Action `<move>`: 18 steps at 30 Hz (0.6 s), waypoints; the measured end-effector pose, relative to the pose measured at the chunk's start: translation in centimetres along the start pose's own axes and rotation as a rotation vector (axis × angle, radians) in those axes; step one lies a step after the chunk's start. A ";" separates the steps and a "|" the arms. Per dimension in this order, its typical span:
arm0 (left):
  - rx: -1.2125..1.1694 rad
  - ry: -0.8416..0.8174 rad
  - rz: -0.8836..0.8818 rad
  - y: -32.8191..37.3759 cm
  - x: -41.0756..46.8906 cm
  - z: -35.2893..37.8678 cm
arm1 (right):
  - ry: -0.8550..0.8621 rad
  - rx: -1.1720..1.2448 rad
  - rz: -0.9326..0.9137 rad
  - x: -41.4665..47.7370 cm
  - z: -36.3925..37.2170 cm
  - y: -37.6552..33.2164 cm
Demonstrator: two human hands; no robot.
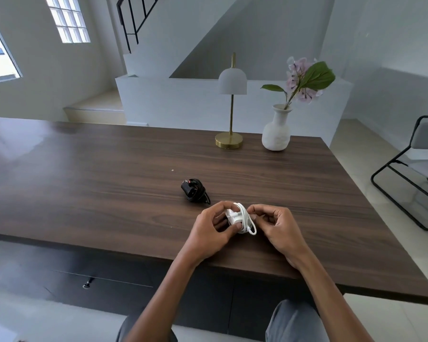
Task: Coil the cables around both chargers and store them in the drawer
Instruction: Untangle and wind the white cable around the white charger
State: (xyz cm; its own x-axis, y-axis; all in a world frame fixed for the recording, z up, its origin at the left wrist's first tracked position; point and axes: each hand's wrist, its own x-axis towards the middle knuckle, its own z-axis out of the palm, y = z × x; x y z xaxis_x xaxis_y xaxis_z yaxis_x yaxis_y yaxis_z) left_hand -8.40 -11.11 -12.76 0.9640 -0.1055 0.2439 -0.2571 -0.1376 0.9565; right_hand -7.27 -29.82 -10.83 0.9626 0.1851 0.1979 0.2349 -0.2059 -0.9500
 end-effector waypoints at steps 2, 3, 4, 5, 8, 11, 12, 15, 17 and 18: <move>0.023 0.012 0.013 0.1 0.0 0.1 | 0.014 -0.006 0.000 0.0 0.1 0.0; 0.031 0.021 0.022 0.1 0.0 0.1 | 0.019 -0.011 -0.002 0.0 0.1 -0.1; 0.038 0.029 0.031 0.1 0.0 0.2 | 0.021 -0.017 -0.009 -0.1 0.1 -0.2; 0.047 0.037 0.039 0.1 -0.1 0.2 | 0.024 -0.022 -0.014 -0.1 0.1 -0.2; 0.085 0.061 0.058 0.0 -0.1 0.3 | 0.047 -0.012 0.002 -0.1 0.2 -0.2; 0.094 0.082 0.066 0.0 -0.1 0.4 | 0.047 0.022 0.032 -0.2 0.2 -0.3; 0.095 0.085 0.072 0.0 -0.2 0.4 | 0.045 0.039 0.034 -0.2 0.2 -0.4; 0.116 0.091 0.095 0.1 -0.4 0.5 | 0.042 0.091 0.029 -0.4 0.1 -0.6; 0.124 0.098 0.101 0.2 -0.5 0.5 | 0.044 0.104 0.030 -0.5 0.1 -0.5; 0.125 0.100 0.103 0.2 -0.5 0.5 | 0.043 0.110 0.031 -0.5 0.1 -0.5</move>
State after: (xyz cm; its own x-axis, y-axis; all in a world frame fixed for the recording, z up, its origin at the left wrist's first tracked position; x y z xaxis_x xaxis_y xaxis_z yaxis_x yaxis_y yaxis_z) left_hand -8.93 -11.62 -12.76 0.9326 -0.0278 0.3599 -0.3549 -0.2532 0.9000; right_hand -7.89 -29.67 -10.44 0.9746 0.1381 0.1764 0.1913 -0.1035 -0.9761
